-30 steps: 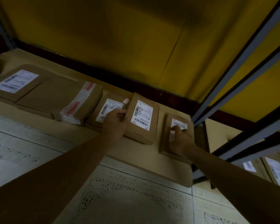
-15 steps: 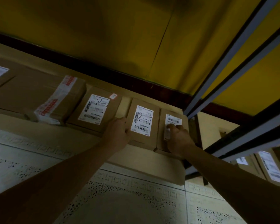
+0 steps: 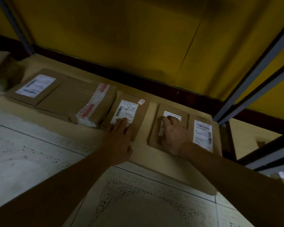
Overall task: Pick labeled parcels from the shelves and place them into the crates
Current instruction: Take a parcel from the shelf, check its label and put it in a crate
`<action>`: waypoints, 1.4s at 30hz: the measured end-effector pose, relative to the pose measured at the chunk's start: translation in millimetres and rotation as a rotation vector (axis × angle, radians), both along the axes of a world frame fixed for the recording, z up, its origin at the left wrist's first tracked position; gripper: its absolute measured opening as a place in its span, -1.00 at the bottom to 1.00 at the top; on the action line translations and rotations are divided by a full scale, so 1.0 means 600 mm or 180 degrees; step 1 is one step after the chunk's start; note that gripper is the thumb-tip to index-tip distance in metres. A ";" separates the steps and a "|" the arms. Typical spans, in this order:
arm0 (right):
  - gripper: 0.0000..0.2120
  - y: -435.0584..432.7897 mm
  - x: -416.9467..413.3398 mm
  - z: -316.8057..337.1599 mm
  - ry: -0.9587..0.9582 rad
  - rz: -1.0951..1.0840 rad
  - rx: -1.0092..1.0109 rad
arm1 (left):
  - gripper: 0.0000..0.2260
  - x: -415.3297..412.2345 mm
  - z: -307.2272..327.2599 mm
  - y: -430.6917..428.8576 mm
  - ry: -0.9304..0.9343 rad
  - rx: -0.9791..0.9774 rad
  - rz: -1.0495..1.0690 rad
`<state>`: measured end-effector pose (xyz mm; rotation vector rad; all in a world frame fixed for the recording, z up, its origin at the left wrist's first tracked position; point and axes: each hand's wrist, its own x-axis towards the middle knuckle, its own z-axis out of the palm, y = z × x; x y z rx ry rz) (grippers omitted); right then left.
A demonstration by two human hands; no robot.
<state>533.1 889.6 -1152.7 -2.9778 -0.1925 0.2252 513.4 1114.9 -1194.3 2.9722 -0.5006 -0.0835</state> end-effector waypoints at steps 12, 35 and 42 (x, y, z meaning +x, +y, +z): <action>-0.20 0.084 0.008 -0.013 -0.0308 0.0716 0.0229 | -0.35 -0.101 -0.012 0.059 -0.0865 0.0150 -0.0700; -0.50 0.076 0.023 0.049 -0.1099 0.1018 0.2159 | -0.48 -0.043 0.187 0.119 0.1504 -0.4913 0.2160; -0.08 0.042 0.023 0.032 -0.0802 0.0868 0.1476 | -0.83 -0.017 0.126 0.093 0.1144 -0.4677 0.2284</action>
